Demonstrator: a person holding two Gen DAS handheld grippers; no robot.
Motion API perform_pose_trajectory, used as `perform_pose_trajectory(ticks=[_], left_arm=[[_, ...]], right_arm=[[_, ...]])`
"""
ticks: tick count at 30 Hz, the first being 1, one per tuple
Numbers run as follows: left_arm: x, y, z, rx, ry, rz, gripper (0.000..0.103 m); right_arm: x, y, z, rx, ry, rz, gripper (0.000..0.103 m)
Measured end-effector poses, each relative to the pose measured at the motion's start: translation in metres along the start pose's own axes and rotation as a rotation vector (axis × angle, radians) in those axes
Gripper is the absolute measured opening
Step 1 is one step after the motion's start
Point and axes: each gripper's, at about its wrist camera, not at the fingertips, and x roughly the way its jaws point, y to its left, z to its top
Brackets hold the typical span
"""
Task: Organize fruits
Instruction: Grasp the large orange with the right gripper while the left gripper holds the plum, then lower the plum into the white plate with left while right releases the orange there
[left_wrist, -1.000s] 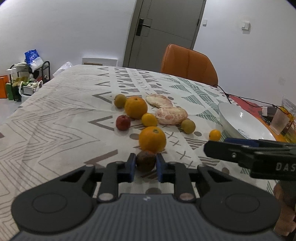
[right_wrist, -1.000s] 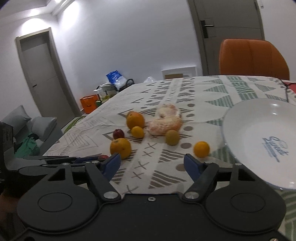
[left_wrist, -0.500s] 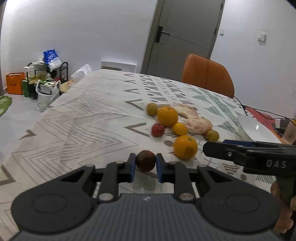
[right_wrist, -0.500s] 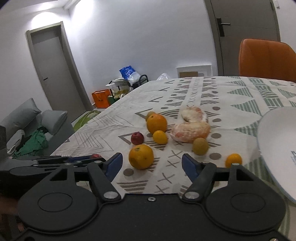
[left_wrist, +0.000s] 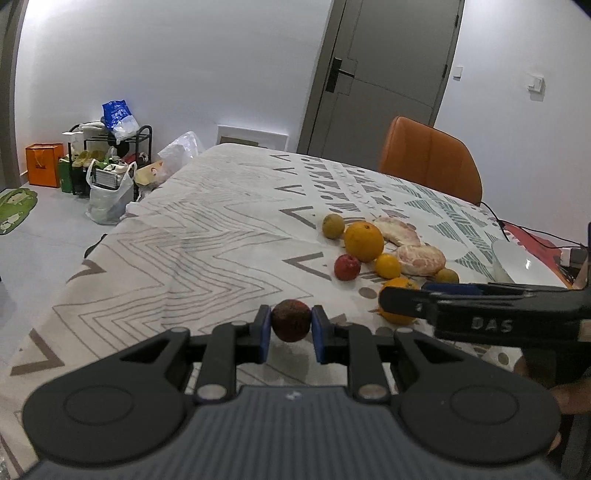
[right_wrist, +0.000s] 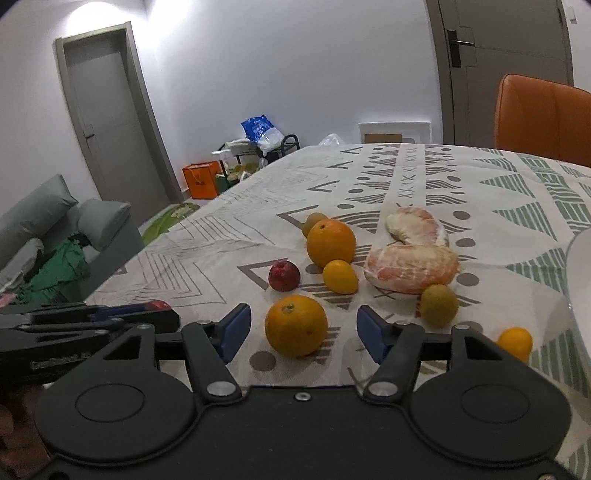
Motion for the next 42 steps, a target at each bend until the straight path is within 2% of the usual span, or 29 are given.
perform_pose_trajectory(ticks=[3,4,5,16,25,42], left_arm=[[-0.001,0.001,0.001,-0.004,-0.005,0.002,0.022],[-0.001,0.001,0.001,-0.006,-0.005,0.001,0.022],[-0.002,0.000,0.001,-0.005,-0.007,0.000,0.021],[-0.003,-0.015,0.008,0.019,-0.023,-0.029,0.022],[-0.005,-0.040,0.017,0.066,-0.044,-0.069,0.021],[0.011,-0.095,0.027,0.152,-0.048,-0.160,0.021]], right_arm=[[0.007,0.003,-0.001,-0.013,0.015,0.001,0.051],[0.009,0.003,-0.002,-0.019,0.023,-0.001,0.040],[0.008,0.004,-0.003,-0.029,0.013,-0.011,0.036],[-0.024,-0.008,-0.005,0.013,-0.024,-0.038,0.035],[-0.055,-0.019,0.000,0.040,-0.101,-0.069,0.035],[-0.096,-0.071,-0.006,0.127,-0.176,-0.180,0.036]])
